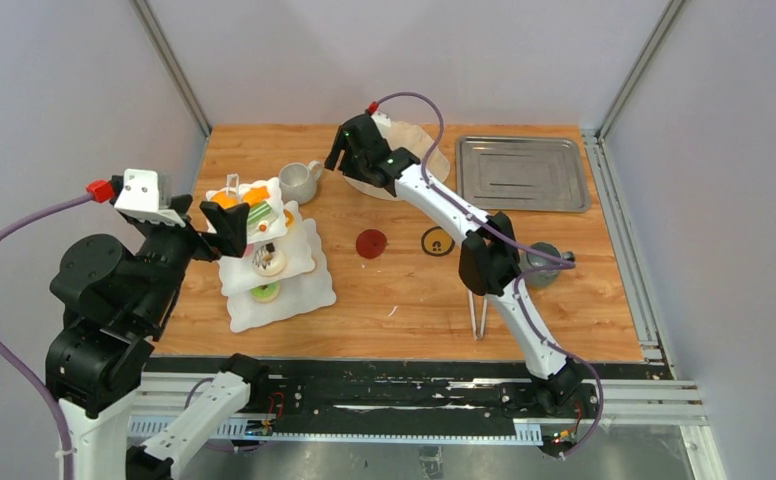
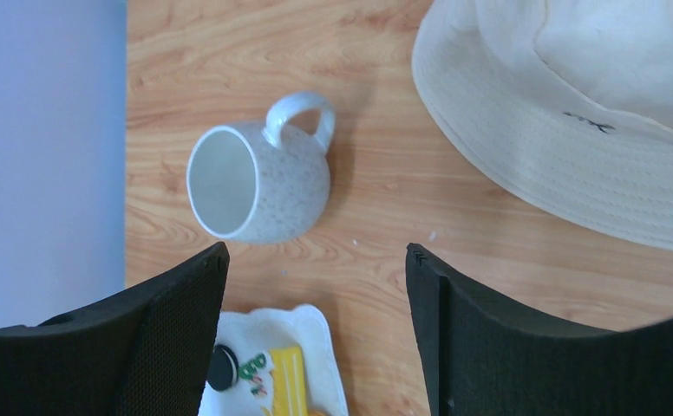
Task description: Serve the afternoon tea
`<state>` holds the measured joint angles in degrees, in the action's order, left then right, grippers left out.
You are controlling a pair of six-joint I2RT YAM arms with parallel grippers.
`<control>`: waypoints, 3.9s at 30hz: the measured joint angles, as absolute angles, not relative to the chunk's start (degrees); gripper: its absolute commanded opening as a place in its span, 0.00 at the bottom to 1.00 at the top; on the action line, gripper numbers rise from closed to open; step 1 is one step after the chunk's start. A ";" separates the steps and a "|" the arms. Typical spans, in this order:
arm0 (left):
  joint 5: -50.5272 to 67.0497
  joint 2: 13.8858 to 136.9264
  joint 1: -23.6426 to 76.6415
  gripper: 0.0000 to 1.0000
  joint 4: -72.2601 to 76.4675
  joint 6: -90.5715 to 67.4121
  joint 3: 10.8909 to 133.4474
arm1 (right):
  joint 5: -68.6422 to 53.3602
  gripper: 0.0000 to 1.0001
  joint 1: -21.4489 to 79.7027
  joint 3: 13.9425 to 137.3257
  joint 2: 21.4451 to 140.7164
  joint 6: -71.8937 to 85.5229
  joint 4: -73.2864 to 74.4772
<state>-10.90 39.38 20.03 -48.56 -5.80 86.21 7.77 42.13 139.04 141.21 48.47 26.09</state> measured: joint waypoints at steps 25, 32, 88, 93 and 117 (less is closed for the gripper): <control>-10.90 40.71 20.03 0.98 -46.33 -2.26 80.58 | 6.76 0.73 44.16 143.63 159.39 60.42 -9.61; -11.88 41.54 20.03 0.98 -46.24 -1.15 78.17 | 8.01 0.73 44.45 148.62 161.88 61.89 -11.86; -12.97 41.60 20.03 0.98 -45.98 -1.37 77.06 | 7.68 0.01 43.42 130.61 158.58 61.84 -28.42; -10.81 43.11 20.03 0.98 -46.98 -2.22 77.87 | 3.33 0.15 42.65 120.81 149.05 59.22 -30.02; -24.97 106.67 30.89 0.98 -52.82 -2.13 127.26 | 0.47 0.47 26.76 57.49 74.17 29.78 -4.10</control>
<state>-24.97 106.67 30.89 -52.82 -2.13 127.26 0.47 26.76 57.49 74.17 29.78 -4.10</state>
